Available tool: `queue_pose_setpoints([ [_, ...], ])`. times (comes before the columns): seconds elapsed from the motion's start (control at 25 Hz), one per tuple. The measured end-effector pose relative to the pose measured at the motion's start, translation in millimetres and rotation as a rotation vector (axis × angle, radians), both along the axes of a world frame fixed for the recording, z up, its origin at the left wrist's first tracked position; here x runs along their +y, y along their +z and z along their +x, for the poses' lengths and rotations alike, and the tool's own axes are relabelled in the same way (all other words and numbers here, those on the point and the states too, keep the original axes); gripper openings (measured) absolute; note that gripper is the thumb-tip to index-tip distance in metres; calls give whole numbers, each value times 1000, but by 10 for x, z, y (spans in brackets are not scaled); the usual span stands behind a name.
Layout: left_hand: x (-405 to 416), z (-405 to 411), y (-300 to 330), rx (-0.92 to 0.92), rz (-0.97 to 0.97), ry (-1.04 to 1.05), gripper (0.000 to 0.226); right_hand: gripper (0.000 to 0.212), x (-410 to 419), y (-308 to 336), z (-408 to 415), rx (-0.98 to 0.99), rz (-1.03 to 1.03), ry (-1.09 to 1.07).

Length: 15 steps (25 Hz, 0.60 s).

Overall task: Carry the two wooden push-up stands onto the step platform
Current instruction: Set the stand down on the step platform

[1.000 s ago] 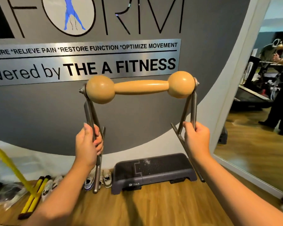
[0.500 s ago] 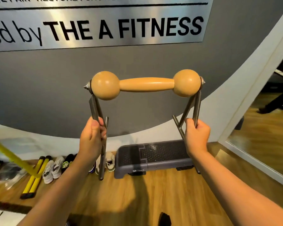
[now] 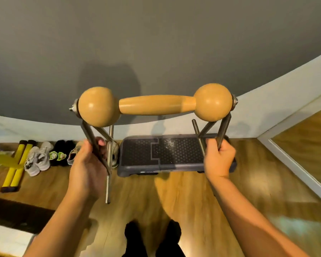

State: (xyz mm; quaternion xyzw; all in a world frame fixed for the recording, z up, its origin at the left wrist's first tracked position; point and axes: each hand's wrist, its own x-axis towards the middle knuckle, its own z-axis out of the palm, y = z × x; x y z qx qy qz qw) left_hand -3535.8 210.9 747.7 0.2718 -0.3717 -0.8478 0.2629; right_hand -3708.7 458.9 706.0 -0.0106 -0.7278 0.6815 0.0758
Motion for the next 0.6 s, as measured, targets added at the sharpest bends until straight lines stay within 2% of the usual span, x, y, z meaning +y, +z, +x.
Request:
queue_pose_setpoints([
  [0.08,-133,-374,-308,14,58,-11,41,33,-120,-433,-277,-69,5,-29],
  [0.16,-260,-681,-663,36,88,-20,30,35,-218,-860,-479,-123,33,-59],
  [0.24,-408,-930,-1133,50,127,4,28,36,-305,-1257,-682,-152,31,-65],
  [0.36,-636,-1175,-1870,-2,165,35,36,39,-467,-1919,-875,-164,47,-6],
  [0.48,-791,-1318,-2490,-31,227,57,22,40,-620,-2498,-979,-257,49,13],
  [0.6,-916,-1419,-3067,-88,216,38,20,39,-736,-3032,-1073,-300,58,8],
])
